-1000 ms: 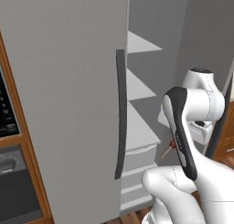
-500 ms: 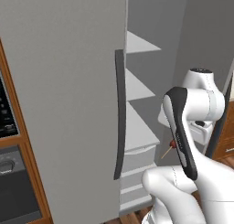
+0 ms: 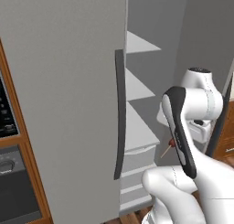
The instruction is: Store the hot dog in the freezer for long-term storage. Close the freezer door after placing the cooked food.
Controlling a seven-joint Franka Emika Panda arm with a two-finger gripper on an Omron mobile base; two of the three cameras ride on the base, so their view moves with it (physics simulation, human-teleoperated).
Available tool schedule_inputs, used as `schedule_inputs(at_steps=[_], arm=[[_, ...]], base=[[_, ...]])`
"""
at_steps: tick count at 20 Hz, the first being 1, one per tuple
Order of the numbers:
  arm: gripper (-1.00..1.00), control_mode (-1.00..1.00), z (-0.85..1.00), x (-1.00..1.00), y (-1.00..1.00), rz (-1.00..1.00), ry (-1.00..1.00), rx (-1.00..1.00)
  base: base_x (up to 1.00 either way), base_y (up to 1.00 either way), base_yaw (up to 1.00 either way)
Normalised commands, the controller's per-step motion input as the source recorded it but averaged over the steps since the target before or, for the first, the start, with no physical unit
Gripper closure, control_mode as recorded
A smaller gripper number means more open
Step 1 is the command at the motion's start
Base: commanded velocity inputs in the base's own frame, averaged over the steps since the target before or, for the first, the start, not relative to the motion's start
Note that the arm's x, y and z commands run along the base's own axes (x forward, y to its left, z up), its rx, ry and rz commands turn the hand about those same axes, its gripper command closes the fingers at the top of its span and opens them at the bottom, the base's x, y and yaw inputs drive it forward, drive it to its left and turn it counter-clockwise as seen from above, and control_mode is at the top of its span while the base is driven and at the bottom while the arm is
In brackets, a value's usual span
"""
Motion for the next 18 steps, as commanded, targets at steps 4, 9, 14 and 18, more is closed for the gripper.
schedule_inputs(at_steps=[4,9,14,18], arm=[[1.00,-1.00,0.00,0.82,0.00,0.25,0.00,0.00],[1.00,-1.00,-0.02,0.93,0.00,0.31,-0.04,0.00],[1.00,-1.00,-0.08,0.78,-0.03,0.41,-0.31,-0.02],[1.00,-1.00,0.00,0.78,-0.16,0.46,-0.30,-0.03]], base=[[0.00,0.00,0.00],[0.00,0.00,0.00],[0.00,0.00,0.00],[0.00,0.00,0.00]])
